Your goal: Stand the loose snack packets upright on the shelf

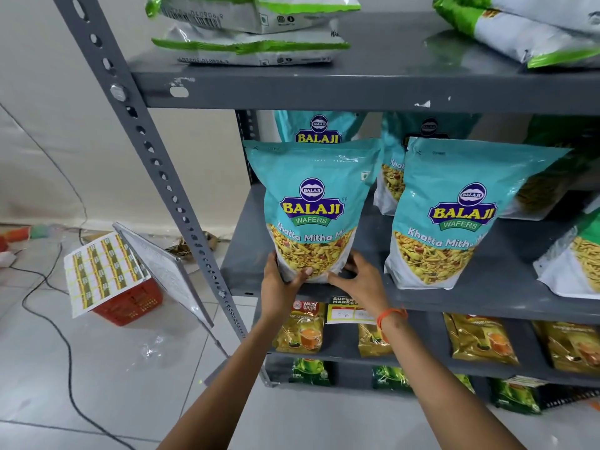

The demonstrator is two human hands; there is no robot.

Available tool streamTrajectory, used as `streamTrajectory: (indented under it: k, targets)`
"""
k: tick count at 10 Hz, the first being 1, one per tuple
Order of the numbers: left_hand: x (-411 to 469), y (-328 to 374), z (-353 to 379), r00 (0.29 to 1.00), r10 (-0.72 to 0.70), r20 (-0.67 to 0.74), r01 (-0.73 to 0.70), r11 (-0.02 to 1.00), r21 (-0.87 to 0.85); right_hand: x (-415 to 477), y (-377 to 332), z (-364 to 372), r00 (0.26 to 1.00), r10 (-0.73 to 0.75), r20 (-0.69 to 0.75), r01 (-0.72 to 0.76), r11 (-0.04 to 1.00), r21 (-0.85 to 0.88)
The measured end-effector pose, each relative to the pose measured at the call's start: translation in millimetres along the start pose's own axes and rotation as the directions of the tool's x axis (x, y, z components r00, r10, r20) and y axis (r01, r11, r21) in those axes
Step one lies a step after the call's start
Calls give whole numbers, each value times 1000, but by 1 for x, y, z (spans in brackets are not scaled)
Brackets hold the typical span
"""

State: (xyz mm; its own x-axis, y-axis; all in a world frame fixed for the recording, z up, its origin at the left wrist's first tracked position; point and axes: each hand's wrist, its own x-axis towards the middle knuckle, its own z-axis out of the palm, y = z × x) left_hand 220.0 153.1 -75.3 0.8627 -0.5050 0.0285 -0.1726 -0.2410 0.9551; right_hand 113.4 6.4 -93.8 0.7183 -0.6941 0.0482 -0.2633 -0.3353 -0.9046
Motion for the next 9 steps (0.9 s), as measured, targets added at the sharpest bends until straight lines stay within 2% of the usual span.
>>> streamTrajectory:
  k: [6,7,8,9]
  targets:
    - [-4,8,-11,998,-24,66,21,999,32,-5,-6,1,998,58,20,-59,997,57]
    - [-9,20,-15,990,-84,114,59,976,211,-10,-17,-3,997,76,30,-77,996,35]
    - [-21,34,-15,976,-161,147,68,865,498,-14,-25,-10,996,73,54,-66,992,-110]
    - [-42,86,-7,969,-145,199,-35,719,694,-19,-61,-33,965,177,192,-94,922,-375]
